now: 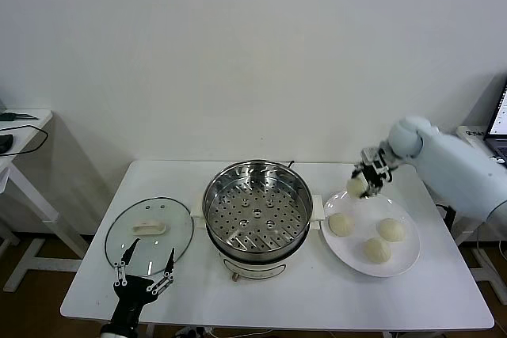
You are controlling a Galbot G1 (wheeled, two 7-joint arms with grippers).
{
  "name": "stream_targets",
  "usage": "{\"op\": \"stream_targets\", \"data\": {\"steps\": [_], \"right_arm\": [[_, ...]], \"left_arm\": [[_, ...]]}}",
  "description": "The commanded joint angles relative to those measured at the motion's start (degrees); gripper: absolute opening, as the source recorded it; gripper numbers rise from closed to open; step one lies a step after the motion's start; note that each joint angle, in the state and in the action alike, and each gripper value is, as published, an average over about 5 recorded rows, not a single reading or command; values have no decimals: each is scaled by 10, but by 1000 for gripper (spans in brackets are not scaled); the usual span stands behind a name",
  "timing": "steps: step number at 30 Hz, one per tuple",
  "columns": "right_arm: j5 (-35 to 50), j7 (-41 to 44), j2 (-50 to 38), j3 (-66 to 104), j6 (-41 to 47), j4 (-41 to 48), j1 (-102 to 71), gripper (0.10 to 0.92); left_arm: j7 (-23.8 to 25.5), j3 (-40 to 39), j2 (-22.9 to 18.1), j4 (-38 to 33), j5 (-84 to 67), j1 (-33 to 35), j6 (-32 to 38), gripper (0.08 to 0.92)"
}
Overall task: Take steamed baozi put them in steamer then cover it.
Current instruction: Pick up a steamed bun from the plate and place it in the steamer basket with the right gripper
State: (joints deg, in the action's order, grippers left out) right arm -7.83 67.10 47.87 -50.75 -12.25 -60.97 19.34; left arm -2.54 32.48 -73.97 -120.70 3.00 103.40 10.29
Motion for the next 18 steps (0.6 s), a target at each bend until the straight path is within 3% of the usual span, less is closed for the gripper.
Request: {"op": "stream_targets", "data": {"steps": [1,10,18], "right_arm": [[41,11,41,-118,-164,-85,207,674],[57,10,159,-159,-230,-121,218,679],[-7,4,226,-159,-260,-111,134,679]], "left_arm": [[0,-1,2,-3,0,0,1,823],[-2,2,1,-8,-1,4,3,823],[-3,7,0,-11,-6,5,4,823]]}}
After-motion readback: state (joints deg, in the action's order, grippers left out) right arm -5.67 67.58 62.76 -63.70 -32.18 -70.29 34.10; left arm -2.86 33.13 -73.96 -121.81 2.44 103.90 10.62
